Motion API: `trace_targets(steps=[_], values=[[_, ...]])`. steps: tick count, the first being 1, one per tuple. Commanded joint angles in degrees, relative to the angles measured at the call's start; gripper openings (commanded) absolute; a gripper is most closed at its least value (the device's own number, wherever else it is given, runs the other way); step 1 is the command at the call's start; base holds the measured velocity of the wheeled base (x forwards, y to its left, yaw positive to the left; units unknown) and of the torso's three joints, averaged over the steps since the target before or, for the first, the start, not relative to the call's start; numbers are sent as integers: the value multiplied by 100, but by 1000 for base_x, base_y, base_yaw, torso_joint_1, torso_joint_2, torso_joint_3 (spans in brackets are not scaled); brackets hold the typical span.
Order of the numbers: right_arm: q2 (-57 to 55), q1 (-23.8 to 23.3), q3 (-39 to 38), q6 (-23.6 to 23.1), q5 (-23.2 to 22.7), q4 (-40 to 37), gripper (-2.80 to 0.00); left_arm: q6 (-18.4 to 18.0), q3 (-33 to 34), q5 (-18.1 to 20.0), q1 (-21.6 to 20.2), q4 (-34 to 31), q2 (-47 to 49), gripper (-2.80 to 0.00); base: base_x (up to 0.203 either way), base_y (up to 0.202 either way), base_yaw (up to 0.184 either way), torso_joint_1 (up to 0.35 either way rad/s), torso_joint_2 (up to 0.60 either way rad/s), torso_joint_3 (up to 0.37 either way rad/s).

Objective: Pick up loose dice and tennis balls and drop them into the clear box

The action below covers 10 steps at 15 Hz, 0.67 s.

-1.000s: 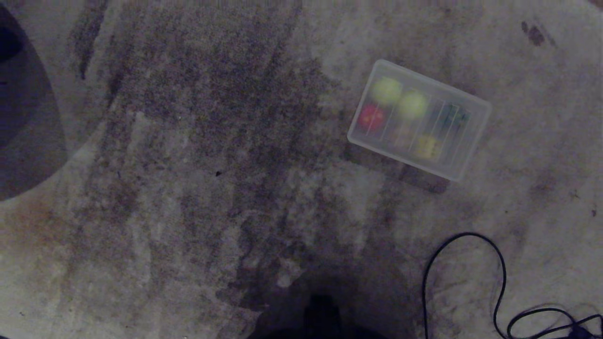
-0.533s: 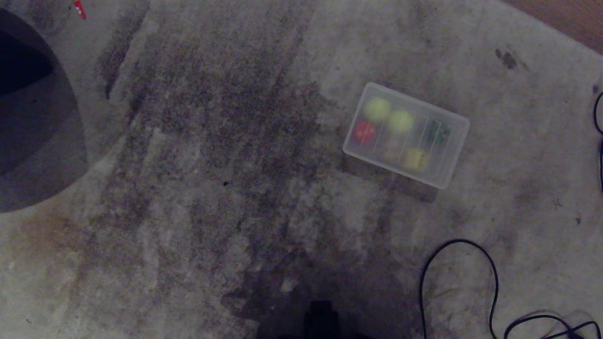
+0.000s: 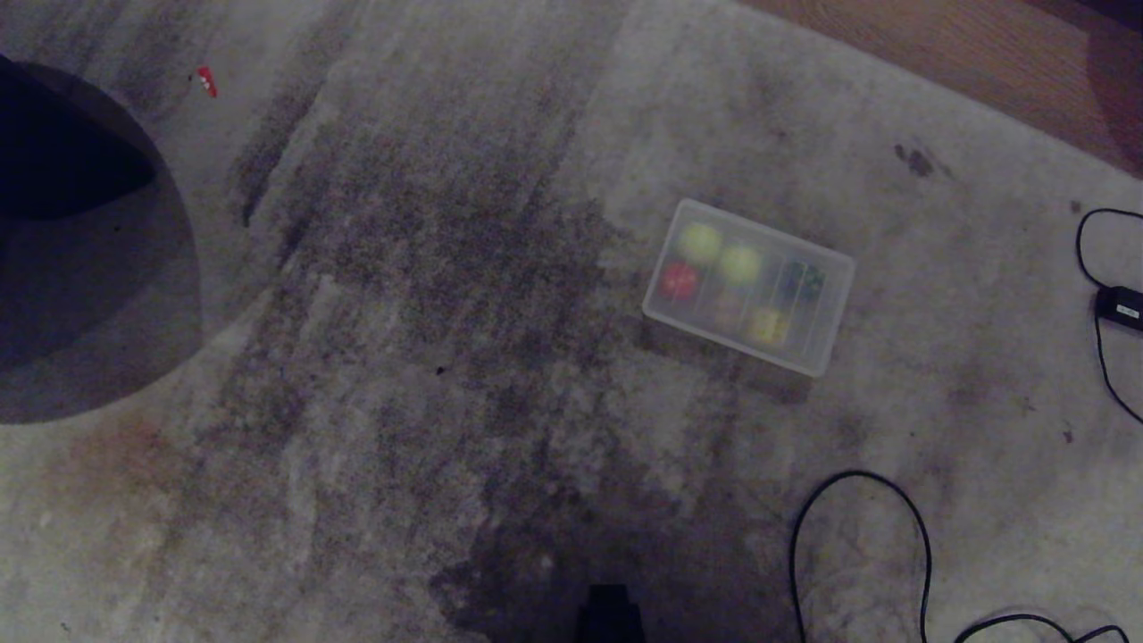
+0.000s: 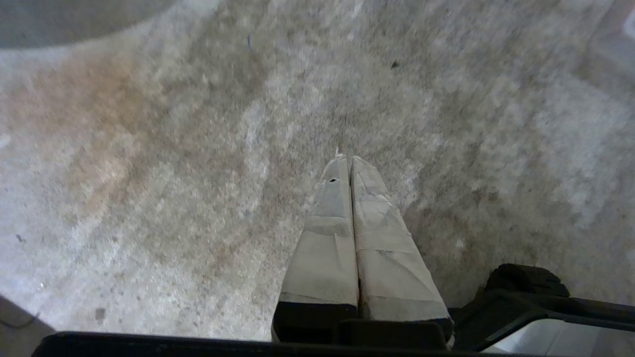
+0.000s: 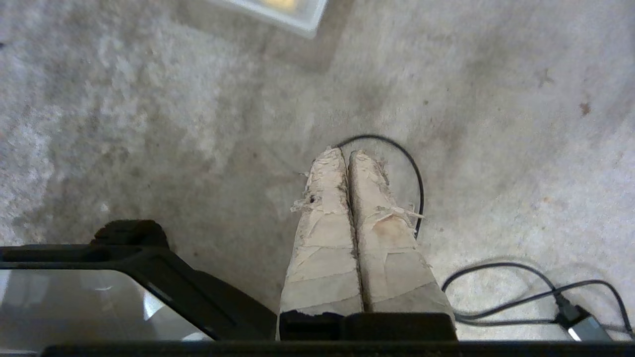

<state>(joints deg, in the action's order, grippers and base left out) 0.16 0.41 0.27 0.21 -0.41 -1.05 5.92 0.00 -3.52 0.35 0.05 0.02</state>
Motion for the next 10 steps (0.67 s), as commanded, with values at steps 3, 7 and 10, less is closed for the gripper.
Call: trace_targets(steps=[3, 7, 10], values=[[-16, 2, 0, -3, -2, -1, -280, -12, 9, 1, 0, 4, -2, -280, 0, 0, 0, 3, 2, 207], [-16, 2, 0, -3, -2, -1, -280, -91, 9, 18, 0, 12, -2, -280, 0, 0, 0, 0, 2, 201], [-16, 2, 0, -3, -2, -1, -280, -83, 9, 18, 0, 12, -2, -280, 0, 0, 0, 4, 2, 200]])
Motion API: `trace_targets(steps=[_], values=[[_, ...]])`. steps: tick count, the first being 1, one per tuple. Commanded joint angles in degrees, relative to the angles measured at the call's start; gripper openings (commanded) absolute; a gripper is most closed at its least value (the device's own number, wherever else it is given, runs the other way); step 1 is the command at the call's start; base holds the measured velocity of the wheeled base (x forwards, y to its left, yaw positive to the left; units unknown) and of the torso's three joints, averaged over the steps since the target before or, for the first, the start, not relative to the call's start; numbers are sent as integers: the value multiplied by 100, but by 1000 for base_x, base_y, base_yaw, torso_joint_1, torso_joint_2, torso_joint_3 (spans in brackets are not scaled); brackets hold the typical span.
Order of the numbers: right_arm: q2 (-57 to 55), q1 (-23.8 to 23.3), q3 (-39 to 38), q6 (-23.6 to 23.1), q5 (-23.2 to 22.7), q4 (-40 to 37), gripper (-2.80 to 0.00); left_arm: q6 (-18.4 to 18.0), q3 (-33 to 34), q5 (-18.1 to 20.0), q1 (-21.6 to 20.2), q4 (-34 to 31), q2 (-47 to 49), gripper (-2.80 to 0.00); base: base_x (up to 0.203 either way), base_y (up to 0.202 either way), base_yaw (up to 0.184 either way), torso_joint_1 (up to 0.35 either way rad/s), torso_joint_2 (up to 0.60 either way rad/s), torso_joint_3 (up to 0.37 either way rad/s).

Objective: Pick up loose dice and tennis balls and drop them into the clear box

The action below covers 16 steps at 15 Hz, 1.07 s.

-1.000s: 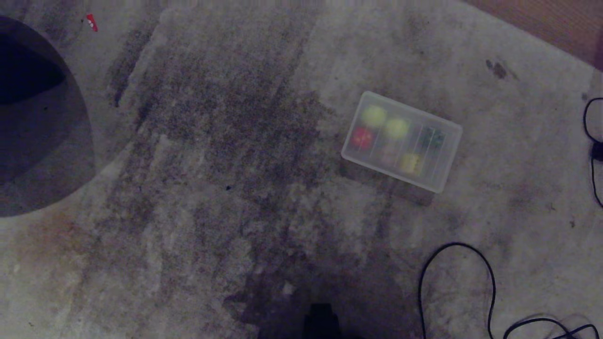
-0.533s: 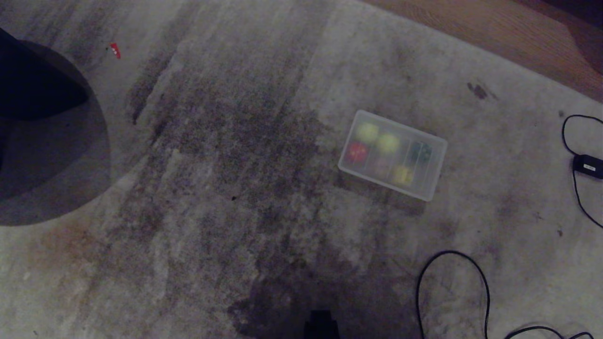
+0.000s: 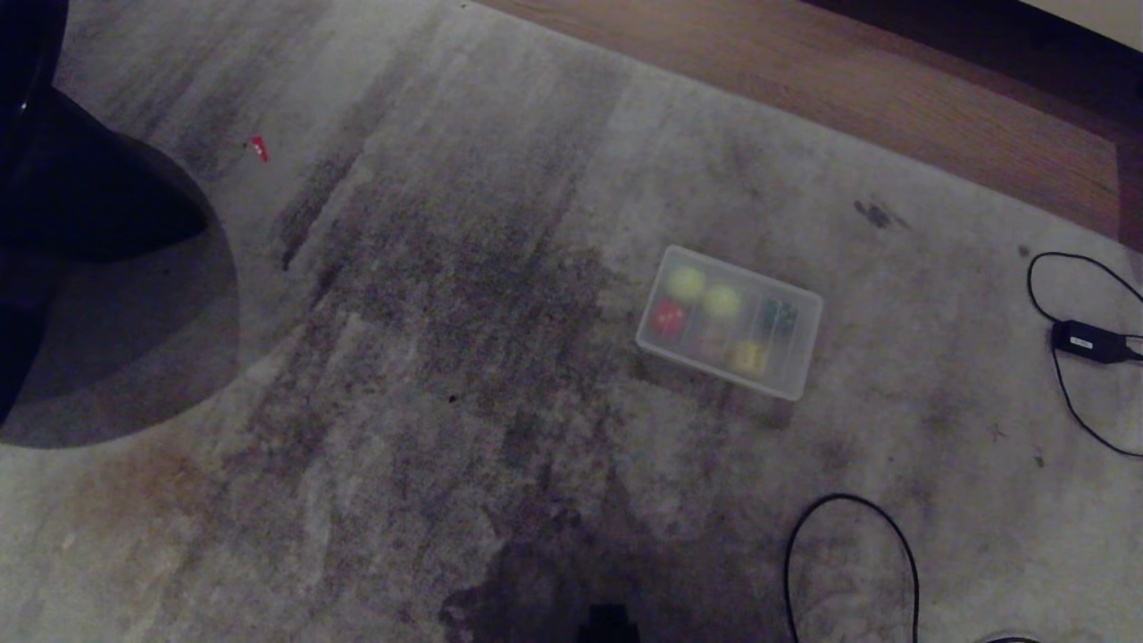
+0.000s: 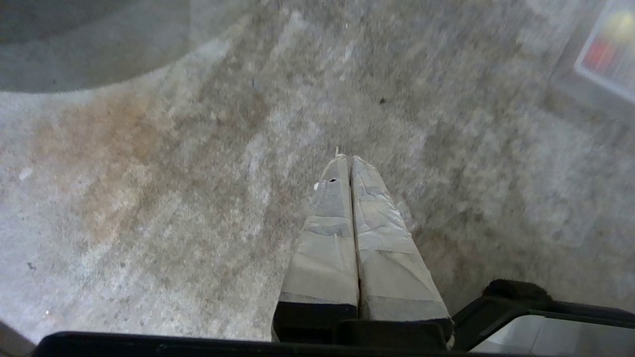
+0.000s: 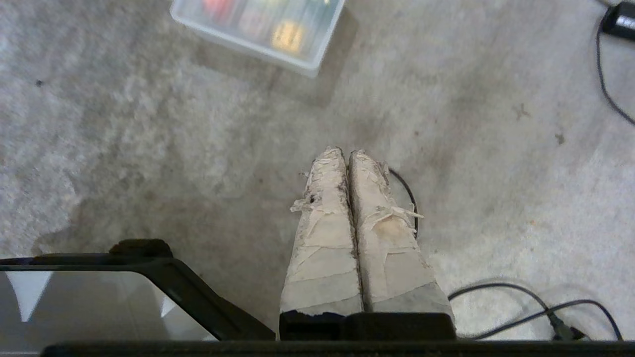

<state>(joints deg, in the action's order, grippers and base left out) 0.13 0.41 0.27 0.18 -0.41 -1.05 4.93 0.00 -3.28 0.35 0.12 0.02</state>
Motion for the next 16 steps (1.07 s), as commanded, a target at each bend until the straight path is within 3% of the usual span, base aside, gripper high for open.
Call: trace_targets(steps=[1, 16], values=[[-13, 2, 0, -1, -2, -1, -280, 17, 9, -15, 0, 6, -2, -280, 0, 0, 0, 2, -2, 207], [-13, 2, 0, -1, -2, -1, -280, -19, 9, -6, 0, 6, -2, -280, 0, 0, 0, 3, 1, 202]])
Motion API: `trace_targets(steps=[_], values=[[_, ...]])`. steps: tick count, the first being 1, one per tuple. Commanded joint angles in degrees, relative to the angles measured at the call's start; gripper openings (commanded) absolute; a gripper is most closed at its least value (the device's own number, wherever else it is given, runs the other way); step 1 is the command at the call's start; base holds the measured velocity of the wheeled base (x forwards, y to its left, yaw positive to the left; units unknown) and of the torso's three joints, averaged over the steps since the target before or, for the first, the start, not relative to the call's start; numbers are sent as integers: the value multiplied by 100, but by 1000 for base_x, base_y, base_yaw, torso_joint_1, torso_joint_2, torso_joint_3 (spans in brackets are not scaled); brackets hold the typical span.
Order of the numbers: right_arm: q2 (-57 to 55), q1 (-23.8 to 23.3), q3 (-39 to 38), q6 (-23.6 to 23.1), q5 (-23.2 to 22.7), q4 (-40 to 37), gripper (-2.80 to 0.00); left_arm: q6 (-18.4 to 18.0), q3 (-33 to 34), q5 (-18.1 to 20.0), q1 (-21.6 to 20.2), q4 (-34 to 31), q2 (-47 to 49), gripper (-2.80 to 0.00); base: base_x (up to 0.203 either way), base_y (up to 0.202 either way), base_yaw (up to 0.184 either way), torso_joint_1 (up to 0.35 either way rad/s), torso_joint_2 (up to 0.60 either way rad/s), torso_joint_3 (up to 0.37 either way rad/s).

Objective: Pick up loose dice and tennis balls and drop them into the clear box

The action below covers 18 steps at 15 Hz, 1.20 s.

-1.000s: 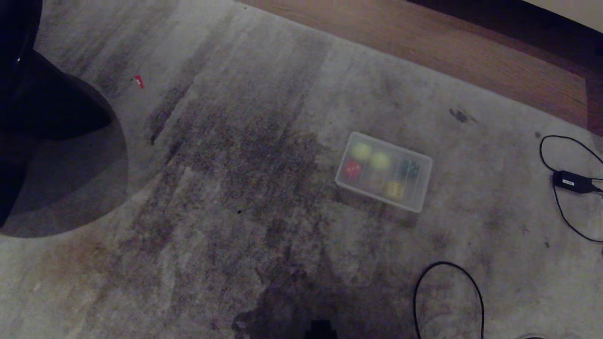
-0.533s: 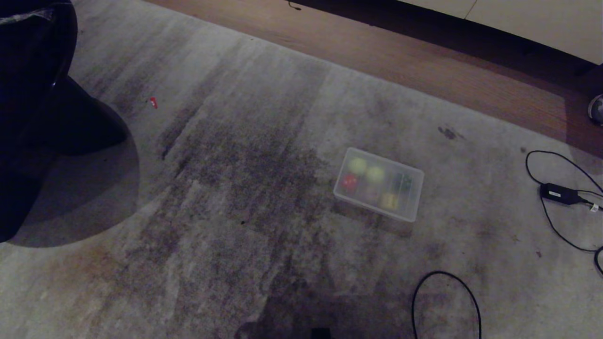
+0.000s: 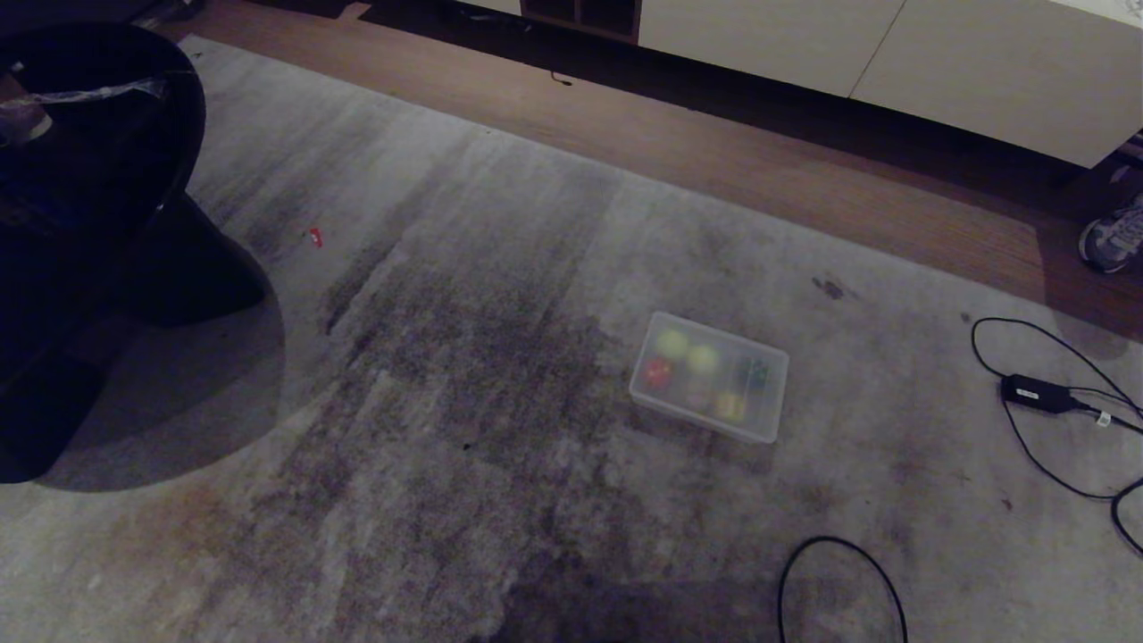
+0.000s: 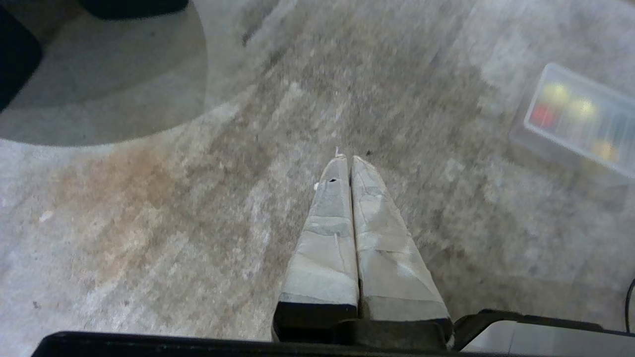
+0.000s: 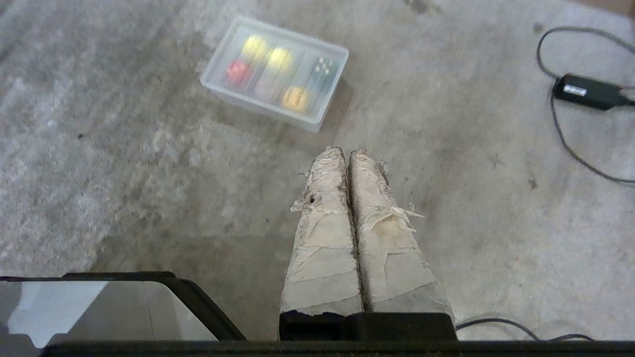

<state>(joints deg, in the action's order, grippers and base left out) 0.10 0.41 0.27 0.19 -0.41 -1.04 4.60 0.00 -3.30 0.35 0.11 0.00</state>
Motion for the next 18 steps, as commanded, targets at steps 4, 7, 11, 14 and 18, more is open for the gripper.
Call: trace_targets(steps=[4, 7, 11, 14, 18], values=[[-10, 2, 0, -2, -2, -1, -280, 24, 9, -4, 0, 7, 0, -280, 0, 0, 0, 1, 1, 201], [-10, 2, 0, -2, -2, -1, -280, 33, 9, -4, 0, 7, 0, -280, 0, 0, 0, 4, 3, 200], [-10, 2, 0, 2, -2, -1, -280, 41, 9, -4, 0, 2, 0, -280, 0, 0, 0, 5, 3, 203], [-10, 2, 0, -2, -2, -1, -280, 41, 9, -4, 0, -2, 0, -280, 0, 0, 0, -2, 7, 205], [-10, 2, 0, -2, -2, -1, -280, 50, 9, -4, 0, 7, 0, -280, 0, 0, 0, 0, 3, 200]])
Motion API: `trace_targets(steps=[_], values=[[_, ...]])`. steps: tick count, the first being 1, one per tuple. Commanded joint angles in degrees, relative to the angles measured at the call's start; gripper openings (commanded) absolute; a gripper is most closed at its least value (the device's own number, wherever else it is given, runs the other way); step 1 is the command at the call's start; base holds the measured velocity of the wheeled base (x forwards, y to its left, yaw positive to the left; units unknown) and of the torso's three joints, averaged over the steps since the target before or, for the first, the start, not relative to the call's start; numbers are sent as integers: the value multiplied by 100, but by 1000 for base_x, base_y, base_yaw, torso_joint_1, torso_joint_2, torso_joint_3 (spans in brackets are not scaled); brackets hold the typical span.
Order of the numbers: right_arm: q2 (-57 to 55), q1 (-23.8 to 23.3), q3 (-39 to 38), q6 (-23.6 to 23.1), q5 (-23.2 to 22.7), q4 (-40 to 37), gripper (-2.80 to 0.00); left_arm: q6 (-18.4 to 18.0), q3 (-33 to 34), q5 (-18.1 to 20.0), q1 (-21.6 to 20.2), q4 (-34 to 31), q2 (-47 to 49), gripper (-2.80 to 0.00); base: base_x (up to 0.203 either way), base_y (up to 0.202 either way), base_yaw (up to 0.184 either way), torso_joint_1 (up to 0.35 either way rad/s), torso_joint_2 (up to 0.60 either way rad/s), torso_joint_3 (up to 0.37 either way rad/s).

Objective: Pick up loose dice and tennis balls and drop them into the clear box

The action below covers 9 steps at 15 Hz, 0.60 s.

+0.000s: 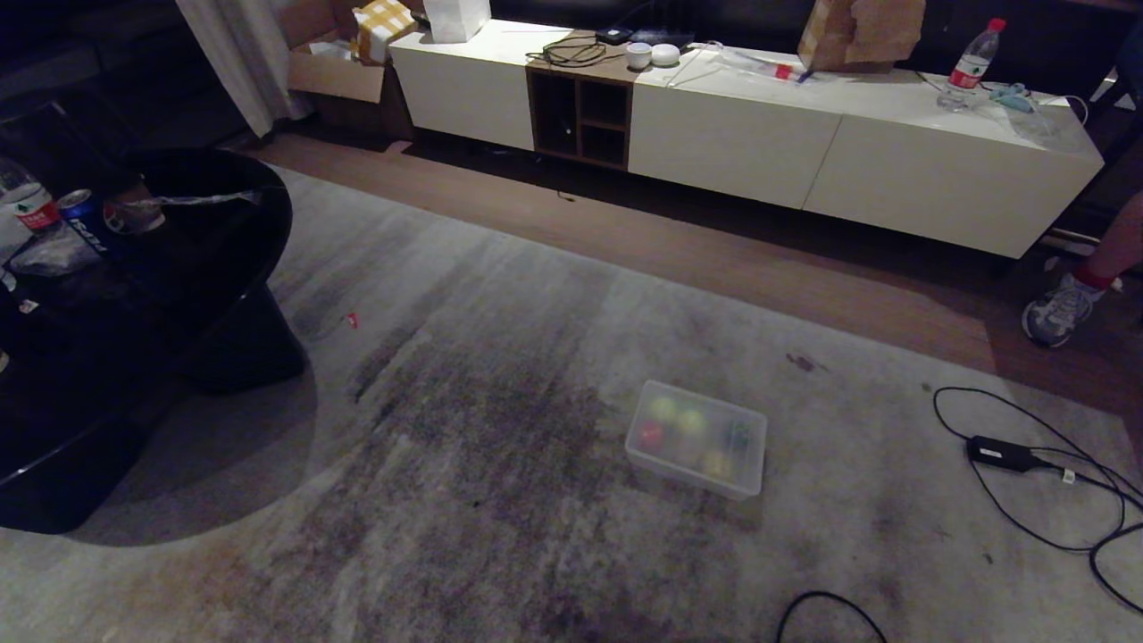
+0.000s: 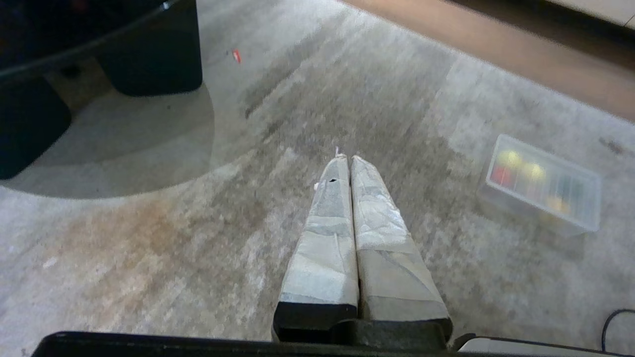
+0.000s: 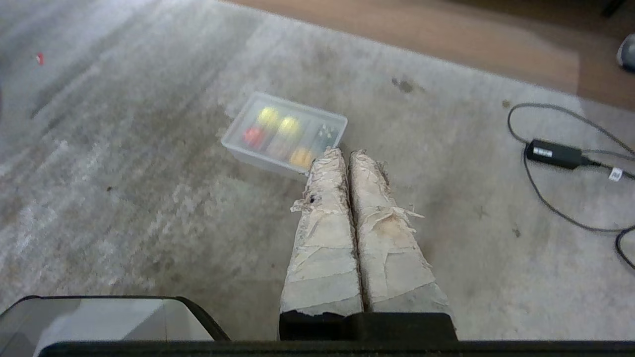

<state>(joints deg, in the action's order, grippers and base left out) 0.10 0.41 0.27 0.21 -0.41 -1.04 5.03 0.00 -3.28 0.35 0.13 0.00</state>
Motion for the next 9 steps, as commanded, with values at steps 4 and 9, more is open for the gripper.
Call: trace_targets(steps=[4, 9], values=[[-10, 2, 0, -3, -2, -1, -280, -2, 9, -6, 0, 4, 0, -280, 0, 0, 0, 3, 3, 204], [-10, 2, 0, -3, -2, -1, -280, -2, 9, -6, 0, 4, 0, -280, 0, 0, 0, 2, 3, 200]])
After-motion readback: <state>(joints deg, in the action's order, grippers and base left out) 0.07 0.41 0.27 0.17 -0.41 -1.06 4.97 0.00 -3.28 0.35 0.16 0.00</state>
